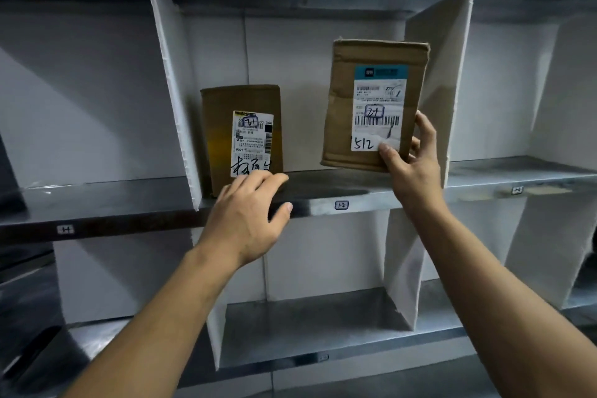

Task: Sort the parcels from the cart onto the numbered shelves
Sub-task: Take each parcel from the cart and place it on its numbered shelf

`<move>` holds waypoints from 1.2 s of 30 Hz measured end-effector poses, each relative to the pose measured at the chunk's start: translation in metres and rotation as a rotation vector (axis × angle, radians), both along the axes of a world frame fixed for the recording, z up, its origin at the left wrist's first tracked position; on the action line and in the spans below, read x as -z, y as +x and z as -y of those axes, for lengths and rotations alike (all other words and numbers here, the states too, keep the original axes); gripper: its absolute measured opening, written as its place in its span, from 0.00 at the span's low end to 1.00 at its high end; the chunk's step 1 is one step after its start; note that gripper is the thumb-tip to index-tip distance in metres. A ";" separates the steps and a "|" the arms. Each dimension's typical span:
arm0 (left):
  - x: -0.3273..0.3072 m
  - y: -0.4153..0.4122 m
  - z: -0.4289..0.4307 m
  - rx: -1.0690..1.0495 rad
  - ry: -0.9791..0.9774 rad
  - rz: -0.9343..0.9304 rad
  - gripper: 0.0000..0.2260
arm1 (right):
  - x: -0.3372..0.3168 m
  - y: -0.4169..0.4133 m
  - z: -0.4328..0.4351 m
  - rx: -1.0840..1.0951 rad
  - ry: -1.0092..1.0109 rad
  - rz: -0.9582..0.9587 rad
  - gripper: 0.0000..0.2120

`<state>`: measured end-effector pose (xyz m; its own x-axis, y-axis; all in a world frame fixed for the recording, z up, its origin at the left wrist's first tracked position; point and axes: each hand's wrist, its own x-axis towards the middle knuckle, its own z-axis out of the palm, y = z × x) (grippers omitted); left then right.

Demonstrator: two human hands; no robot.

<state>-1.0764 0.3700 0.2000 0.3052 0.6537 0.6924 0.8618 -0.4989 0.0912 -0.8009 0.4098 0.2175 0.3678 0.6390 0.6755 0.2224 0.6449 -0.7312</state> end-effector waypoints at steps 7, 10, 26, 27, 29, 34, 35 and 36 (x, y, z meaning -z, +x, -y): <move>0.014 -0.007 -0.003 -0.057 0.028 0.098 0.21 | 0.037 -0.016 -0.004 -0.221 0.046 -0.064 0.30; 0.028 -0.020 0.007 -0.109 0.025 0.145 0.21 | 0.057 -0.033 0.002 -0.274 0.081 -0.103 0.31; 0.106 -0.235 0.162 -0.279 -0.145 0.127 0.22 | 0.153 -0.247 0.131 -0.422 -0.083 -0.075 0.31; 0.112 -0.250 0.171 -0.302 -0.170 0.109 0.21 | 0.163 -0.263 0.137 -0.436 -0.117 -0.064 0.31; 0.121 -0.276 0.183 -0.353 -0.228 0.050 0.21 | 0.178 -0.293 0.145 -0.454 -0.183 -0.055 0.31; 0.151 -0.328 0.183 -0.466 -0.392 -0.067 0.23 | 0.219 -0.362 0.144 -0.515 -0.302 0.006 0.30; 0.158 -0.337 0.179 -0.477 -0.419 -0.066 0.24 | 0.229 -0.374 0.140 -0.525 -0.325 0.019 0.30; 0.165 -0.346 0.175 -0.488 -0.443 -0.063 0.24 | 0.239 -0.385 0.135 -0.531 -0.351 0.034 0.30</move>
<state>-1.4220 0.1951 0.0353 -0.0673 0.9462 0.3166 0.9899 0.0237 0.1396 -1.1862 0.2752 -0.0212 -0.0775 0.9139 0.3986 -0.0348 0.3970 -0.9171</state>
